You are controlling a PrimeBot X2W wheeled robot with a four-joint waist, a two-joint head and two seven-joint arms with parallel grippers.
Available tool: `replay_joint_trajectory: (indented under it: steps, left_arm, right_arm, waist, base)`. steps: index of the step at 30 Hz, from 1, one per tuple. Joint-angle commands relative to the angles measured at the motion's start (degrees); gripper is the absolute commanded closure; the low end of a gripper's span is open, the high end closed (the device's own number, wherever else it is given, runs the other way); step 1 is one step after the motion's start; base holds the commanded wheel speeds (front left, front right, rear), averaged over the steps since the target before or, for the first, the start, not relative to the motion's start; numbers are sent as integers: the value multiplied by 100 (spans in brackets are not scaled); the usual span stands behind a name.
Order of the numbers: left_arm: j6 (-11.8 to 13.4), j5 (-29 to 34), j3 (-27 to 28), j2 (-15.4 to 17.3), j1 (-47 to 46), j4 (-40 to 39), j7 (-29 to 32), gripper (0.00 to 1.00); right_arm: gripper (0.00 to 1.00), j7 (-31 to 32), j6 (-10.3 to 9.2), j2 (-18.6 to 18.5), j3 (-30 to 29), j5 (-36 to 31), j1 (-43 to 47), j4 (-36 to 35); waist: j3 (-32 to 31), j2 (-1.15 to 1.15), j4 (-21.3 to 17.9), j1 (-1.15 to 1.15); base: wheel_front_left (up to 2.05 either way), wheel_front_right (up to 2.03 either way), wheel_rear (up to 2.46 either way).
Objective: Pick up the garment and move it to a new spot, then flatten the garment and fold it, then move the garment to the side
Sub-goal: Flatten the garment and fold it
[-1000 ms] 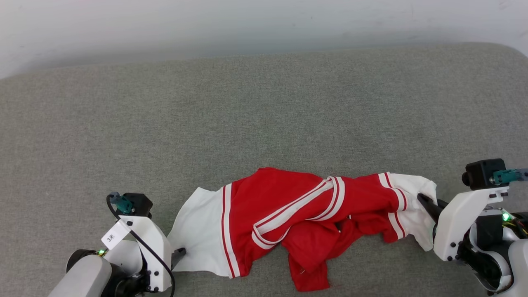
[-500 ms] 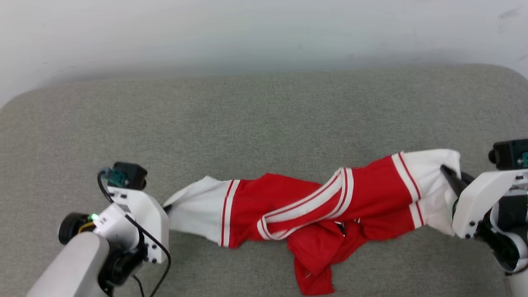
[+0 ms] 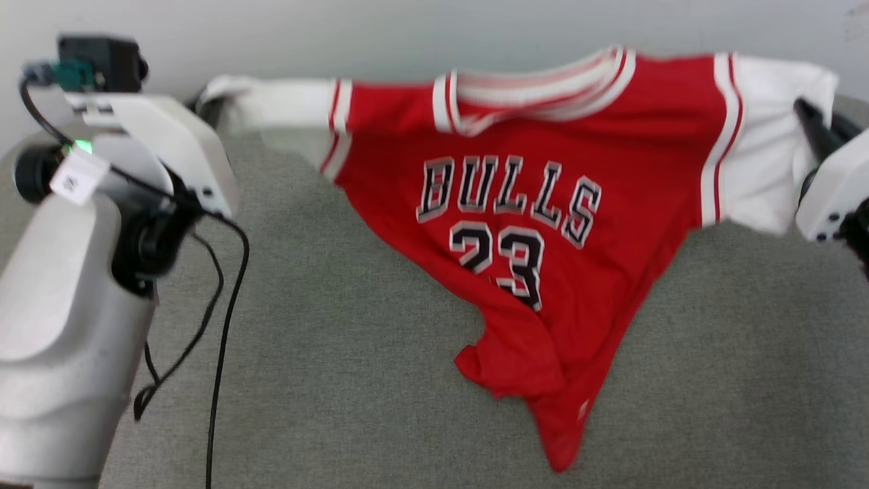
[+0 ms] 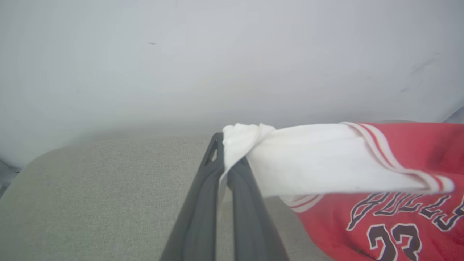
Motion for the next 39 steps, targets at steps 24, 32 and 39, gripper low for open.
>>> replay_joint_trajectory:
  steps: [24,32,39]
  left_arm:
    - [-192,594,488,22,-4444,2005,-1714,100]
    - [-498,383,642,-32,-4656,2755,-2231,100]
    - [-886,213,580,-251,-4152,3555,-2631,100]
  right_arm:
    - [100,-1407,-8,-275,523,-590,-4946,1799]
    - [100,-1845,-8,-132,992,-416,-5456,2486]
    - [100,-2266,-7,14,1425,-123,-5072,3171]
  waist:
    - [2116,0,-232,-1]
    - [2475,0,-250,-1]
    - [2453,0,-180,-1]
  base:
    - [0,0,0]
    - [0,0,0]
    - [0,0,0]
